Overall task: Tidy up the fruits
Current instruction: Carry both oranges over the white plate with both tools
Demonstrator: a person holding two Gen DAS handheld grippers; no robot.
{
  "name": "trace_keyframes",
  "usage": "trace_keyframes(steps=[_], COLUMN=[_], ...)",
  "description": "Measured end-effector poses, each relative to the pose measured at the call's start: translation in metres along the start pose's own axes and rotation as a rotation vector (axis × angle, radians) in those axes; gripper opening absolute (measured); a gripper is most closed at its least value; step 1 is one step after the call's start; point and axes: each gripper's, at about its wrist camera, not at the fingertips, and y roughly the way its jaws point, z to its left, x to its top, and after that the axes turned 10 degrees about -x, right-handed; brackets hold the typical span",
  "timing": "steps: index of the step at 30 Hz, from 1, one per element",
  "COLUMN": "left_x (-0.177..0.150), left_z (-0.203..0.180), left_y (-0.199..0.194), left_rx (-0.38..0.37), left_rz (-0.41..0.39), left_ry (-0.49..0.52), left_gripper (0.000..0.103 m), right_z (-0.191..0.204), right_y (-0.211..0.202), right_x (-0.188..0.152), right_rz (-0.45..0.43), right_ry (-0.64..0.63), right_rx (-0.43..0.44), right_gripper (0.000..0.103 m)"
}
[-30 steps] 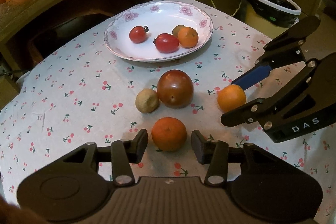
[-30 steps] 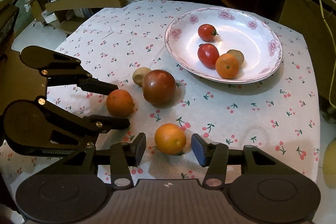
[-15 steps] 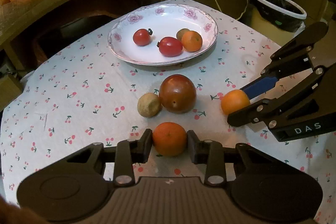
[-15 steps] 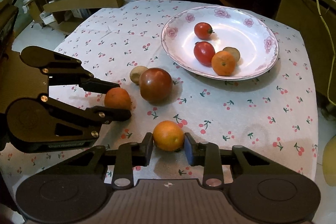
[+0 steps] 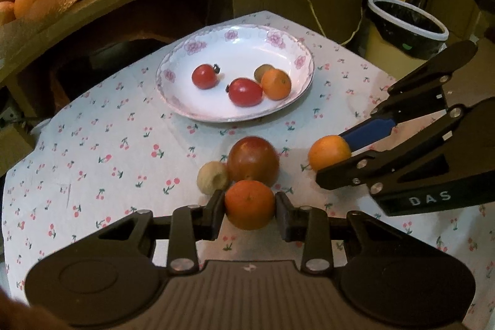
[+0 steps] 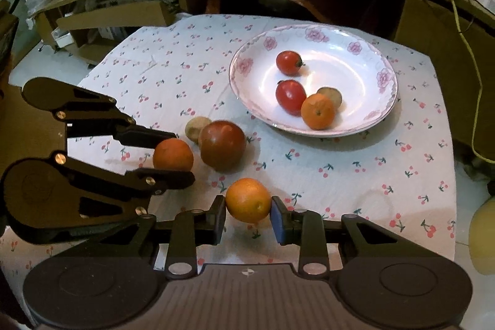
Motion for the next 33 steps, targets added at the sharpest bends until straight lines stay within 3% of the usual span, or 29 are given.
trace_keyframes(steps=[21, 33], left_x=[0.034, 0.055], left_z=[-0.002, 0.01], left_y=[0.003, 0.021], left_rx=[0.042, 0.085], left_rz=[-0.066, -0.097], left_ry=[0.003, -0.012], left_gripper=[0.04, 0.04], right_z=[-0.018, -0.037], right_y=[-0.014, -0.002], right_x=[0.017, 0.031], right_rz=[-0.088, -0.123], right_ry=[0.082, 0.159], right_rx=[-0.074, -0.12], right_gripper=[0.033, 0.033])
